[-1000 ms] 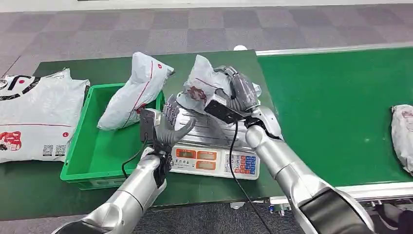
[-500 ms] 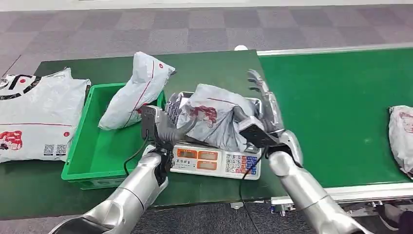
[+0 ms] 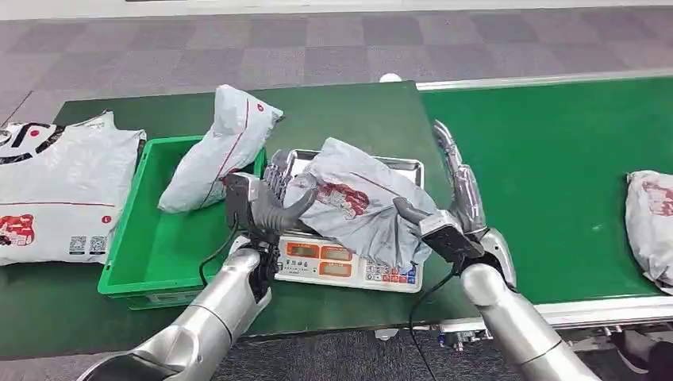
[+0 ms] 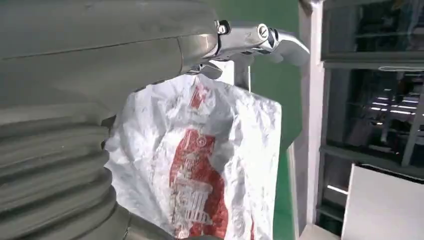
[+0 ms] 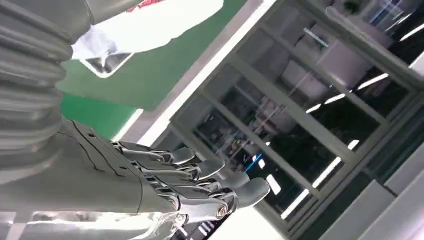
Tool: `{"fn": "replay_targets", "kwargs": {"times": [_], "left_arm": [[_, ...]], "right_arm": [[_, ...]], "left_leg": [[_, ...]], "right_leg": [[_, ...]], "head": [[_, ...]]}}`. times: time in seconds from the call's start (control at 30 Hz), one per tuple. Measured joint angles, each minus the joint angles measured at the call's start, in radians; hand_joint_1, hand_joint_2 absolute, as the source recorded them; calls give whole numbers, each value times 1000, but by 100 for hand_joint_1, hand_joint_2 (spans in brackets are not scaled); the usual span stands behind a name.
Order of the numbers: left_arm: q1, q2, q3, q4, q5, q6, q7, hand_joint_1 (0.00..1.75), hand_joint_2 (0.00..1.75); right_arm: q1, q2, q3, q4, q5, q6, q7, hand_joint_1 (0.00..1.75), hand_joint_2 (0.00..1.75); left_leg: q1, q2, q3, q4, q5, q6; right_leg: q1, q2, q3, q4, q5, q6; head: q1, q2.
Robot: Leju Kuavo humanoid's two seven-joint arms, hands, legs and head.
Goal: Moved the parcel from conveyor to table for the left to box.
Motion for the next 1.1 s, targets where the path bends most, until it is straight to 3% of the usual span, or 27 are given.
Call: {"fn": "replay_targets", "kwargs": {"times": [0.43,0.77,1.1], "left_arm": [[3,3,-13,0,-105,3,-17,0,175],[0,-1,-179,0,-401,172,24,0,175],[-1,-5,-224,0,-418,185,31,0,175]], "right_arm": [[-18,12,-64,63,-121,38,-20,0,175],[-173,89,-243,509,-235,133,-154,0,175],[-208,130,-274,646,-238,137,-162,0,175]], "left_leg": [[0,-2,-1,0,0,0],[0,-2,-1,0,1,1],[0,-2,0,0,1,1]], "right_leg": [[0,-2,0,0,0,0],[0,-2,1,0,1,1],[0,-2,0,0,0,0]], "head": [[0,0],[0,0],[0,0]]}}
